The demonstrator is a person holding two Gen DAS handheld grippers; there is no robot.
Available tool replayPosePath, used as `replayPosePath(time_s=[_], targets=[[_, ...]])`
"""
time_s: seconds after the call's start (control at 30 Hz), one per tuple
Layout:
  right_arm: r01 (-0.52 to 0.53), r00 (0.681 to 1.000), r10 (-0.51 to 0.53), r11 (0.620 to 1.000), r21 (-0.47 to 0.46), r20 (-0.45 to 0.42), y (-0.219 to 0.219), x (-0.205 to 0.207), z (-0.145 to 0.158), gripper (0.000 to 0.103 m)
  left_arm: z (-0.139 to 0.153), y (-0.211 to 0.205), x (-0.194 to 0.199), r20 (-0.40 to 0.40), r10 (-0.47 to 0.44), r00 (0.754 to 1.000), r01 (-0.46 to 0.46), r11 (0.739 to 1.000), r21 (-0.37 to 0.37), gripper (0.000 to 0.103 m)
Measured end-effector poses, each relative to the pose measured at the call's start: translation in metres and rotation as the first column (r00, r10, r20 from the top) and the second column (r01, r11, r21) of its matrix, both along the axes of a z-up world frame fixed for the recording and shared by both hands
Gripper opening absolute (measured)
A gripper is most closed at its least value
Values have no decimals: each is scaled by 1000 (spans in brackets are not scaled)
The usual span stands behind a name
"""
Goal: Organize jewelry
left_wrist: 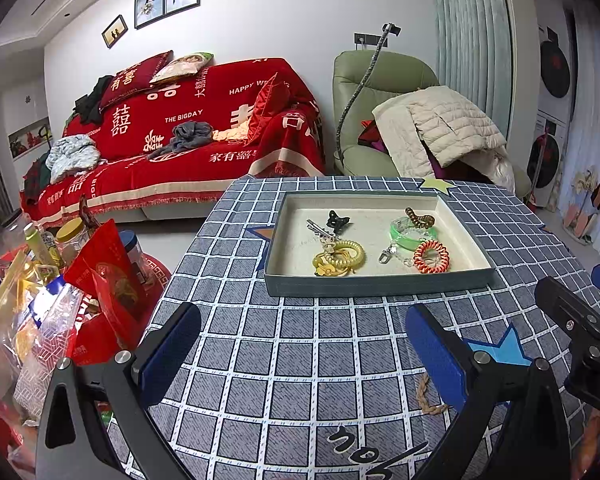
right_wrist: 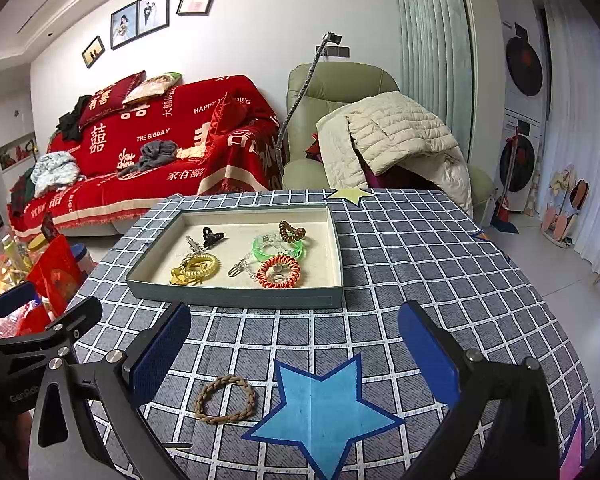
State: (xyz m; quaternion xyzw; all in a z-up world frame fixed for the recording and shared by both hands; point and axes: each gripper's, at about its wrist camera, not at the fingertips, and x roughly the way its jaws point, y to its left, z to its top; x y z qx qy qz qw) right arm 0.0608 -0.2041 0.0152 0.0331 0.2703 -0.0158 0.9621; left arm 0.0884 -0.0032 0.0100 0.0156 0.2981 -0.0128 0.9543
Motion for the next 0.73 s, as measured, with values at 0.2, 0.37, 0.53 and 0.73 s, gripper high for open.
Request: replayPosePath(time_s=[0.2,0.37,0.53,0.73], targets=[[0,1000,0,1000,0,0,0,0,0,103,0,0,0,0,-1,1000,1,1000,0,103],[0,1000,0,1000,0,0,0,0,0,103,0,0,0,-1,-1,1000,1,1000,0,103],[1,1000,-1,1000,-1,0,0,0,0,103,-1,-2,0,-8,-4,1000,4,1000,-10,103],[0,1000,0,1000,0,0,0,0,0,103,-3,-1,-1,-9,-13,1000,13,1000,-14,103]])
